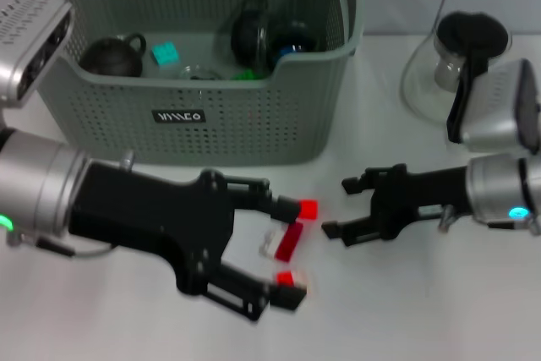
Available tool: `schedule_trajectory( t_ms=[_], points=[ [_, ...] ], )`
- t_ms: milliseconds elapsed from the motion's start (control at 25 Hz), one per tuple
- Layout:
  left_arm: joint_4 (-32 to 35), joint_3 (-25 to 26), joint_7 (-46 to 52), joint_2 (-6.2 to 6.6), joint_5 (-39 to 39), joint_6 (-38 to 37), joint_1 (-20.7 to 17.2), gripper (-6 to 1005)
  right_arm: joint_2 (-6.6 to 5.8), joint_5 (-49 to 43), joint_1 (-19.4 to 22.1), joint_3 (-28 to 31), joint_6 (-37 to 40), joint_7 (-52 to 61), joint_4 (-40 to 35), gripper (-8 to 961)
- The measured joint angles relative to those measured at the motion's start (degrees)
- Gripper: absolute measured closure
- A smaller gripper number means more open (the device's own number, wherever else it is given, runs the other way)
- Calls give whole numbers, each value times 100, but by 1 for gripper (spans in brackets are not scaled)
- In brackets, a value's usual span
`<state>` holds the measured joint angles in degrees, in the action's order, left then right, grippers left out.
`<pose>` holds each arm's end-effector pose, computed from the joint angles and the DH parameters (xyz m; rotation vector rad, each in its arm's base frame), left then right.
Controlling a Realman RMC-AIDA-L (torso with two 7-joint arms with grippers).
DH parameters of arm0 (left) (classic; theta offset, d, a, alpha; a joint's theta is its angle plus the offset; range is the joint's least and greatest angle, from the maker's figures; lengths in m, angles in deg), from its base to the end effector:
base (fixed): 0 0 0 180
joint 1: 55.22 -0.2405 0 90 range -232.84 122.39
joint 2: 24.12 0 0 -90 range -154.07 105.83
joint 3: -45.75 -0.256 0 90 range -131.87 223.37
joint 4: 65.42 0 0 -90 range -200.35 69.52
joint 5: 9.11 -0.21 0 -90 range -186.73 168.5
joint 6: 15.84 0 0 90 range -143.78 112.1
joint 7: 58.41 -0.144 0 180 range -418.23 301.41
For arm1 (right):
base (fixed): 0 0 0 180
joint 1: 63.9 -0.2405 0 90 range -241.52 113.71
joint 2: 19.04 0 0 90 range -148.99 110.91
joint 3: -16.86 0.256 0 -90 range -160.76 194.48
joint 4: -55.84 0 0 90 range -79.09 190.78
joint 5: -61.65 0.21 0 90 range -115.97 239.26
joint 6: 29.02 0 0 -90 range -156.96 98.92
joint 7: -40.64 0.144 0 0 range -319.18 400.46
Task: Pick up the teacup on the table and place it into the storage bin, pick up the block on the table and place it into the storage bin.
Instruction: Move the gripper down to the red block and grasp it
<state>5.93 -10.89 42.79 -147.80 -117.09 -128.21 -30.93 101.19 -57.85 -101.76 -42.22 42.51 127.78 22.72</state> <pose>-0.1704 0.2760 0.0227 2.9220 0.3457 0.6438 0.2409 0.3552 -0.0658 -2.8863 0.6064 0.2351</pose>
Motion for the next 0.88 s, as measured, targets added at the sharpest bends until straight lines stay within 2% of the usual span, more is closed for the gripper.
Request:
schedule_trajectory(
  t_ms=[160, 320, 640, 760, 880],
  points=[
    [-134, -41, -64, -45, -93, 14, -74, 53, 10, -11, -287, -254, -431, -6, 368, 54],
    [-208, -49, -71, -49, -103, 81, -81, 53, 42, 20, -388, -459, -844, 20, 439, 72],
    [-294, -68, -117, -51, -109, 246, -42, 53, 59, 32, -535, -518, -1154, 21, 591, 107],
    [-326, -70, -165, -51, -110, 296, -41, 53, 65, 33, -623, -545, -1245, 6, 688, 351],
    [-369, -54, -220, -51, -110, 319, -41, 53, 72, 33, -701, -561, -1331, -11, 794, 353]
  ],
)
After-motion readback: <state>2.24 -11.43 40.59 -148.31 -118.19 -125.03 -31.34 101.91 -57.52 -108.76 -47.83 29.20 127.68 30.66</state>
